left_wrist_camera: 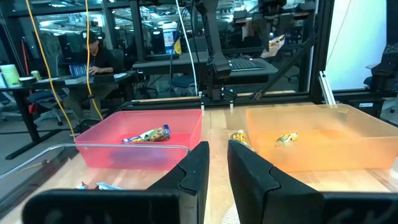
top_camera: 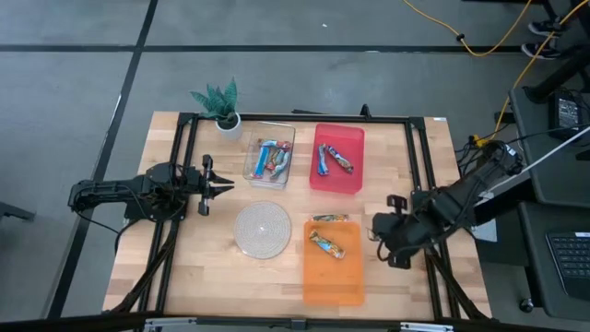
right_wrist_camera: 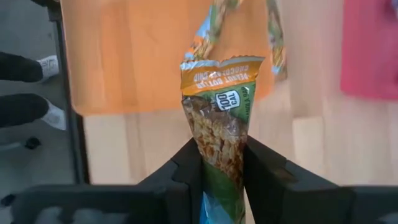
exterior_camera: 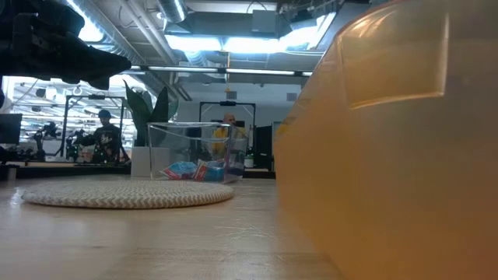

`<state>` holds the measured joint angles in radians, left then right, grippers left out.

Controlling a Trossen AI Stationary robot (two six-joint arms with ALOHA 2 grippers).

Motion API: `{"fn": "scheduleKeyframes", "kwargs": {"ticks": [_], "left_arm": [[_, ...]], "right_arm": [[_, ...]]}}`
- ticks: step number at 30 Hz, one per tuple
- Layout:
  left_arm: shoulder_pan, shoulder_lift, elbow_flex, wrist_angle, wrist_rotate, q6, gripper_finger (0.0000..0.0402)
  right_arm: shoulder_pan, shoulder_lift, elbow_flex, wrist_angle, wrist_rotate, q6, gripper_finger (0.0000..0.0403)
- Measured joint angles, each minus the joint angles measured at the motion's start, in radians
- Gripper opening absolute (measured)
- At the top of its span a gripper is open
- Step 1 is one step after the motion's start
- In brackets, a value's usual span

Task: Pick and place Granola Bars by type
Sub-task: Put the yellow granola bar into the orange bin

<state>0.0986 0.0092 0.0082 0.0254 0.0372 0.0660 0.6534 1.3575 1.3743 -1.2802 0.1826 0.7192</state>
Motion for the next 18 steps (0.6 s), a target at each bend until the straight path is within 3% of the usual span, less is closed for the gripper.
{"fn": "scheduleKeyframes", "kwargs": {"ticks": [18], "left_arm": [[0.000,0.000,0.000,0.000,0.000,0.000,0.0055]], "right_arm": [[-0.217,0.000,0.000,0.337,-0.132,-0.503,0.0099]]}}
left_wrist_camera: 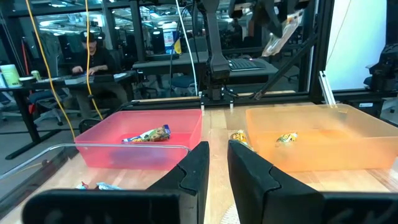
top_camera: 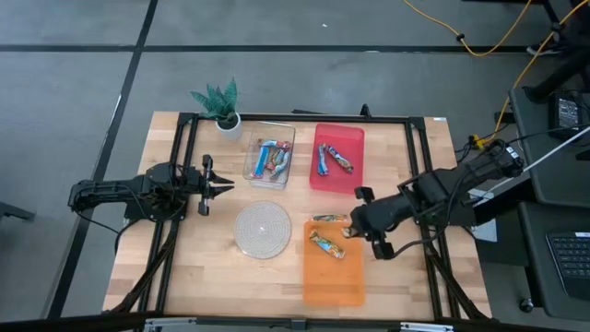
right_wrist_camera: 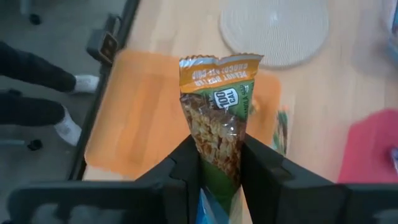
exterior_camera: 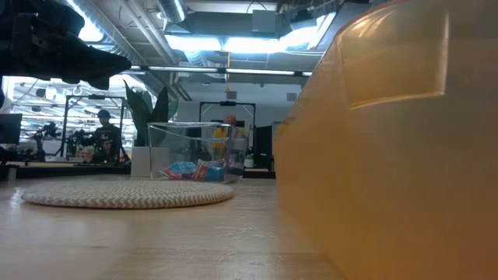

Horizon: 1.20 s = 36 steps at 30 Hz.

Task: Pick and place Granola Bars by type
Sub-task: Put the yellow granola bar into the orange bin

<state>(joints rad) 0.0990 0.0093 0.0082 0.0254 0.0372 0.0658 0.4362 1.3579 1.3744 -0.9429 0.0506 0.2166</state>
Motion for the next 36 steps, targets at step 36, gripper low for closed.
{"fn": "scheduleKeyframes", "kwargs": {"ticks": [36], "left_arm": [[0.000,0.000,0.000,0.000,0.000,0.000,0.0055]], "right_arm": [[-0.011,0.420,0.001,0.177,-0.082,-0.219,0.0099]]}}
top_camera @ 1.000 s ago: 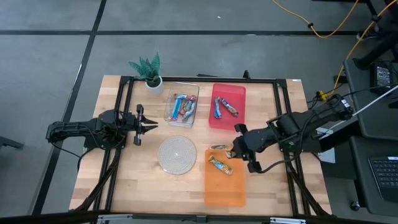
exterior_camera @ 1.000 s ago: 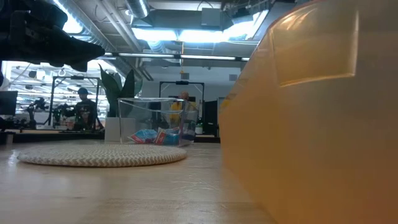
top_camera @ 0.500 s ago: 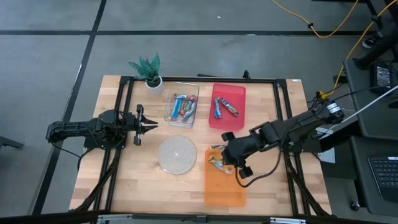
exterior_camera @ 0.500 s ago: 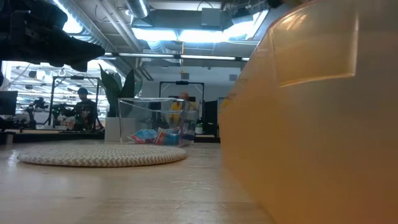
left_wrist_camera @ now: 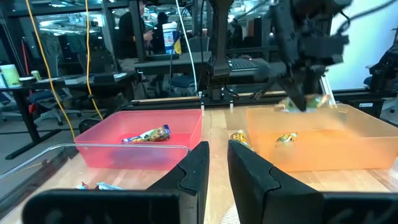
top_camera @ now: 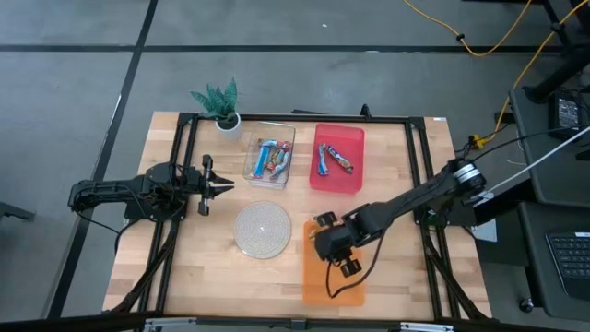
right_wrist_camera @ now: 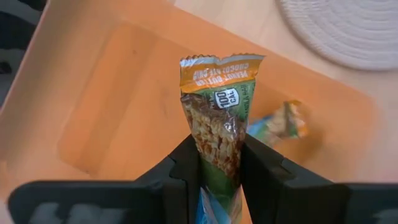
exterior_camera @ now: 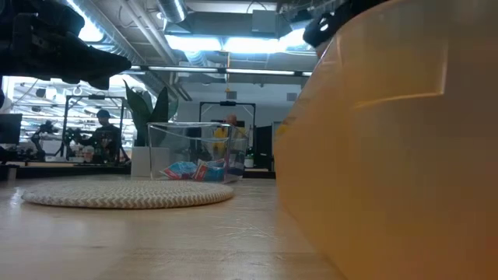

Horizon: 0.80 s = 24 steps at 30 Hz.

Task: Pick and place Granola Bars by type
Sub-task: Put the yellow granola bar into the orange bin

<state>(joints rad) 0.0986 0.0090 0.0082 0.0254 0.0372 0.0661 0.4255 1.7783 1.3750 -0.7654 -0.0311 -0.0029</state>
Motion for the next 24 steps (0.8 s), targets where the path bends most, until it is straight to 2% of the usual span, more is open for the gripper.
{"fn": "scheduleKeyframes", "kwargs": {"ticks": [12,24], "left_arm": [[0.000,0.000,0.000,0.000,0.000,0.000,0.0055],[0.000,0.000,0.000,0.000,0.000,0.000,0.0055]], "right_arm": [[0.025,0.111,0.000,0.045,0.000,0.107,0.0099],[0.043,0.128,-0.002,0.079,0.019,0.312,0.0099]]}}
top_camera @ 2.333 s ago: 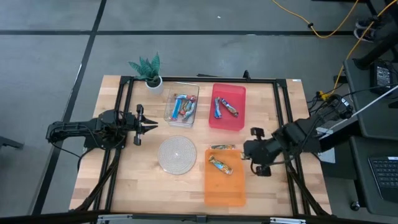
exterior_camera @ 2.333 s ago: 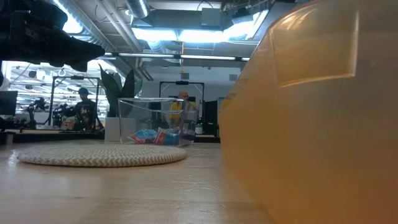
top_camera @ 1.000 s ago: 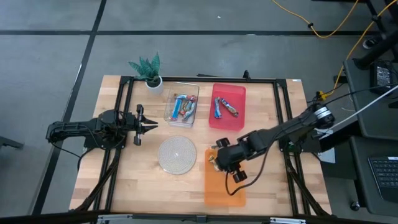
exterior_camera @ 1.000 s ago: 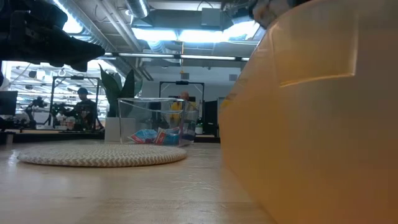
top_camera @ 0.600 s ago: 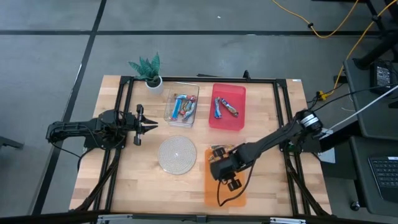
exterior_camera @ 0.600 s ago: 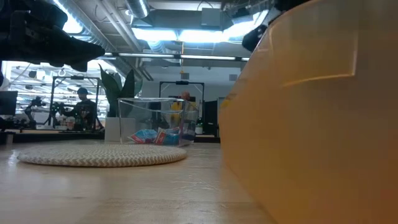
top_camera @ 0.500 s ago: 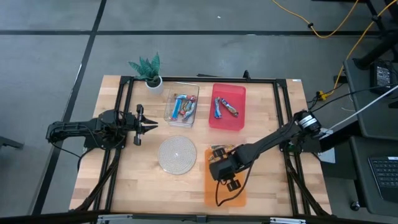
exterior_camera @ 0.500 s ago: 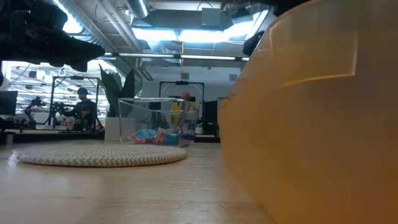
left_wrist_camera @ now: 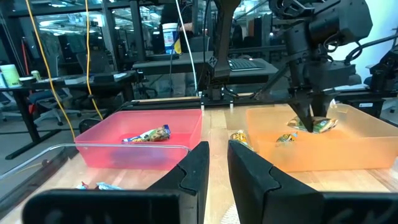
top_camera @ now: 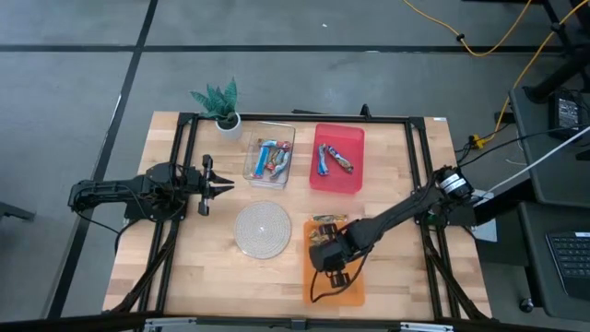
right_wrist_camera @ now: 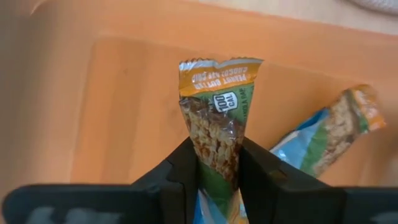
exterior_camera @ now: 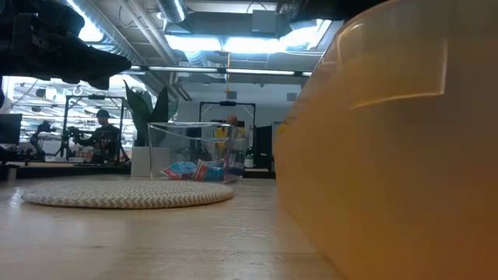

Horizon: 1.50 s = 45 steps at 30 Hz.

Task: Pick and place Granola Bars by type
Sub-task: Put the yellow granola bar into the orange bin

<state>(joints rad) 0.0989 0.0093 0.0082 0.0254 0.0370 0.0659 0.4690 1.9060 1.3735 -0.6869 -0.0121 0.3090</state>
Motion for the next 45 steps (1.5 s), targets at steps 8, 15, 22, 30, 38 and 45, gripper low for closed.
{"fn": "scheduleKeyframes", "kwargs": {"ticks": [8,15,22,30,38,45], "left_arm": [[0.000,0.000,0.000,0.000,0.000,0.000,0.0055],[0.000,0.000,0.000,0.000,0.000,0.000,0.0055],[0.000,0.000,0.000,0.000,0.000,0.000,0.0055],[0.000,0.000,0.000,0.000,0.000,0.000,0.0055],[0.000,0.000,0.000,0.000,0.000,0.000,0.0055],[0.000,0.000,0.000,0.000,0.000,0.000,0.0055]], "right_arm": [[-0.003,0.000,0.000,0.045,-0.001,0.062,0.0099],[-0.012,0.000,0.000,0.044,0.015,0.134,0.0099],[-0.029,0.000,0.000,0.040,0.015,0.201,0.0099],[-0.037,0.000,0.000,0.023,-0.008,0.268,0.0144],[-0.038,-0.008,0.021,-0.018,-0.023,0.345,0.0208],[-0.044,-0.010,0.214,-0.285,-0.012,0.263,0.0210]]}}
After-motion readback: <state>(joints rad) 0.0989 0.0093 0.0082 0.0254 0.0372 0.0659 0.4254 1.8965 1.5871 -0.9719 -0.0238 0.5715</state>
